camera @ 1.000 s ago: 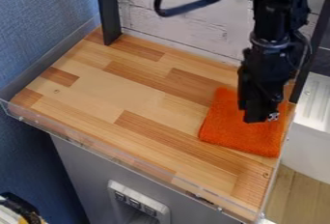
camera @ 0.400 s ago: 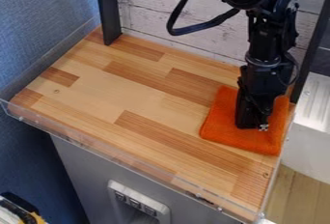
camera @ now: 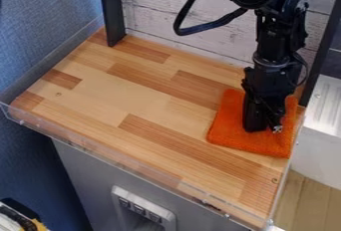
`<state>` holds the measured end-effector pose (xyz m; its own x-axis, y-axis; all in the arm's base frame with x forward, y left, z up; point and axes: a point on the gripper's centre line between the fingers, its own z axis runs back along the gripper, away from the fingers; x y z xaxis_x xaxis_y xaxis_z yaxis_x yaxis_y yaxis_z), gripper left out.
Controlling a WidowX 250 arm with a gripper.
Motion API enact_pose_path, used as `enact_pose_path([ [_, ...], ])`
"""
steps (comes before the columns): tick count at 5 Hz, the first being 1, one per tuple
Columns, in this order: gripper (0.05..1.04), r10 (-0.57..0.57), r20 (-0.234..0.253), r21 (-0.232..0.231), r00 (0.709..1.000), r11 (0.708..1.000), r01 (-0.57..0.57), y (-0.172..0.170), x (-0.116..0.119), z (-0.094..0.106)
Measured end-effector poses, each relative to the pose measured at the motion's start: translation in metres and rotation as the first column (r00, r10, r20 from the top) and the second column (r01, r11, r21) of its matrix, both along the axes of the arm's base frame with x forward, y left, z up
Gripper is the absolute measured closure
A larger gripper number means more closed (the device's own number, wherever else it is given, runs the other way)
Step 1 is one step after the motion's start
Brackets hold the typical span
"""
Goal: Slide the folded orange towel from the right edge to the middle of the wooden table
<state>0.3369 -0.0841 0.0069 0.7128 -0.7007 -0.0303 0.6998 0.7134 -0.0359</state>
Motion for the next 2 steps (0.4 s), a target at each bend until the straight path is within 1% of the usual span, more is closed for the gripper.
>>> enact_pose_path([
  [1,1.025,0.159,-0.002,0.02,0.987,0.987,-0.159,0.017,-0.005,0.001],
  [2,1.025,0.318,0.0,0.048,0.948,0.947,-0.318,0.038,-0.006,0.001],
])
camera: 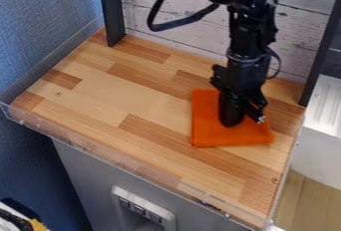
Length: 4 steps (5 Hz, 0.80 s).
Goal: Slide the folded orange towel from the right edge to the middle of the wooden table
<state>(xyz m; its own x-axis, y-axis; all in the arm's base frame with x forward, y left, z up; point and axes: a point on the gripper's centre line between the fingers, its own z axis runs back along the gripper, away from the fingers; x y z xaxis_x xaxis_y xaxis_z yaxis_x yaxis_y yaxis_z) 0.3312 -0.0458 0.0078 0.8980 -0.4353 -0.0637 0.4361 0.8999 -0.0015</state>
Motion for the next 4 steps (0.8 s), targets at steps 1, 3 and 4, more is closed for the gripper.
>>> enact_pose_path([
  [1,1.025,0.14,0.022,0.016,0.99,0.99,-0.14,0.016,-0.007,-0.001],
  [3,1.025,0.334,0.051,0.022,0.941,0.942,-0.336,0.038,-0.023,0.0],
  [4,1.025,0.393,0.061,-0.001,0.917,0.919,-0.394,0.046,-0.027,-0.001],
])
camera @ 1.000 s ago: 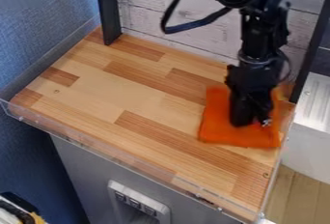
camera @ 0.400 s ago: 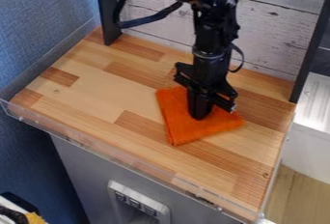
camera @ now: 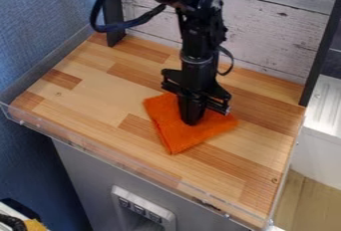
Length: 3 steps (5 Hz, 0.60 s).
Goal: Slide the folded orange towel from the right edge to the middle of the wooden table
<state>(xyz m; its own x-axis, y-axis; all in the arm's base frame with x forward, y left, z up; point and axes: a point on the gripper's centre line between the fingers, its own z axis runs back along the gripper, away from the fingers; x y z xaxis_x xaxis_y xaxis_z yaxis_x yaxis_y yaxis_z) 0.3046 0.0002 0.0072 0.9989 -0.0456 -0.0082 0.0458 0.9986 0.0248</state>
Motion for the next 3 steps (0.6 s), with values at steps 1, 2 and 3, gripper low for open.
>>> enact_pose_path([
  [1,1.025,0.04,0.018,-0.014,0.999,0.999,-0.04,0.0034,-0.0003,-0.0001],
  [2,1.025,0.059,0.03,-0.028,0.998,0.998,-0.058,0.006,0.0006,0.0005],
  [3,1.025,0.076,0.033,-0.039,0.997,0.996,-0.074,0.007,-0.001,0.0],
])
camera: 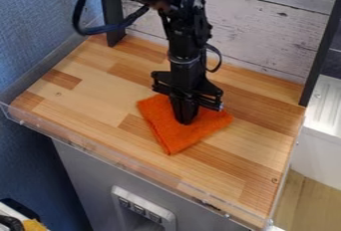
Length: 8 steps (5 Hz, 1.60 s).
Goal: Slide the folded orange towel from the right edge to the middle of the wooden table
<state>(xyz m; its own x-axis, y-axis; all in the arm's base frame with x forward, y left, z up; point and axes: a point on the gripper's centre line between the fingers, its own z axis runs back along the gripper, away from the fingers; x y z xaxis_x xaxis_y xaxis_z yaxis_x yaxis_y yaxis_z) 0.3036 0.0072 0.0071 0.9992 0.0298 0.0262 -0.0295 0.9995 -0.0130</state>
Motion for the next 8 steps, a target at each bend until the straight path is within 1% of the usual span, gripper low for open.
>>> enact_pose_path([
  [2,1.025,0.009,-0.022,-0.001,1.0,1.0,-0.009,0.0,0.001,0.001],
  [3,1.025,0.012,-0.022,0.002,1.0,1.0,-0.012,0.001,0.004,0.001],
  [4,1.001,0.013,-0.026,0.009,1.0,1.0,-0.013,0.002,0.008,0.002],
  [5,0.849,0.011,-0.053,0.017,0.999,1.0,-0.01,0.003,0.007,0.005],
  [6,0.596,0.0,-0.099,0.016,0.995,1.0,0.002,0.003,0.001,0.015],
  [7,0.299,0.001,-0.074,0.017,0.997,1.0,0.0,0.013,0.001,0.044],
  [8,0.089,0.0,-0.059,0.009,0.998,1.0,0.001,0.025,-0.005,0.067],
])
